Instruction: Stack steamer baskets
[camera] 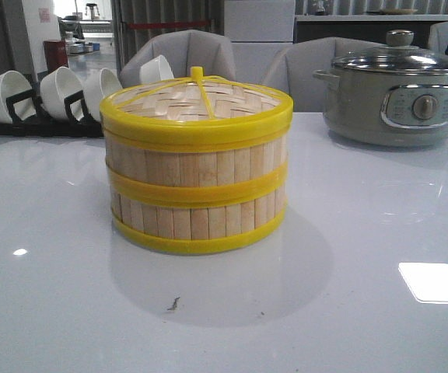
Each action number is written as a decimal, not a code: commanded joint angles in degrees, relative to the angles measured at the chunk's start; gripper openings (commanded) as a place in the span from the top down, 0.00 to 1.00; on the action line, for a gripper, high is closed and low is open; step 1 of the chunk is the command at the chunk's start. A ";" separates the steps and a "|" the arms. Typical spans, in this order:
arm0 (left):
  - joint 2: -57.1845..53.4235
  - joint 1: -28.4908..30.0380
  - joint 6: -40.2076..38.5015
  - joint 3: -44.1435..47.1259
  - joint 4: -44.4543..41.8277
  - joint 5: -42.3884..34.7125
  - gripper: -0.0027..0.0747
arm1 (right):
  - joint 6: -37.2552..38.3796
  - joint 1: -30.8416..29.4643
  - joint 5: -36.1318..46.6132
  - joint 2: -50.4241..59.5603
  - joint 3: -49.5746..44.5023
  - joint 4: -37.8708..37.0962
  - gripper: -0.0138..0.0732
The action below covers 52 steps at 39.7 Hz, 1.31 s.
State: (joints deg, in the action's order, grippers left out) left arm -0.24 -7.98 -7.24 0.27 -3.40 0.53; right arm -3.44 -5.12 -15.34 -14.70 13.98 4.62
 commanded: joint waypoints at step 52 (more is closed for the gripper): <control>-0.71 -0.04 0.32 0.16 0.02 -4.48 0.85 | -0.07 4.34 15.34 16.52 -14.87 -0.02 0.81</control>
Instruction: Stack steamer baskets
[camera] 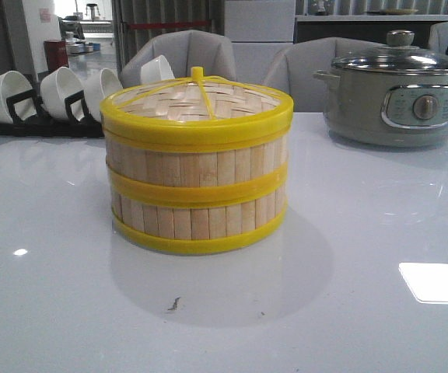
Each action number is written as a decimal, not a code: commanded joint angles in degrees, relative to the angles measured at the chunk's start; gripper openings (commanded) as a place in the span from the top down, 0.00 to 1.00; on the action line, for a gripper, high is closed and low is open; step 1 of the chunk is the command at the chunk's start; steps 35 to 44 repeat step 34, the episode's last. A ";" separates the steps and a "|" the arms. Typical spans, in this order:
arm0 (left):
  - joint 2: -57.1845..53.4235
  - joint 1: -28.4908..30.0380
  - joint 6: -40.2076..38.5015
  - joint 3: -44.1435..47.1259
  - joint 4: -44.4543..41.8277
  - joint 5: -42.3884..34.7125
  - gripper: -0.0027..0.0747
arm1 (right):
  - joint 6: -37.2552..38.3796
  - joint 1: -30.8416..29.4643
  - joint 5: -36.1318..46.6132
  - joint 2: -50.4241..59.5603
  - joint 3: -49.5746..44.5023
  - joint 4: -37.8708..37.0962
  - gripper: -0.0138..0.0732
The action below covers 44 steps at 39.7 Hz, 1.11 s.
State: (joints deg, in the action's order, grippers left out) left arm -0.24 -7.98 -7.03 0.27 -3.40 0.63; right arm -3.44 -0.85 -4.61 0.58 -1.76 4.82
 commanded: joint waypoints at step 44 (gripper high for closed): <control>-0.71 -0.04 0.10 0.16 0.02 -4.58 0.85 | -0.11 0.07 3.63 1.23 0.87 -0.23 0.81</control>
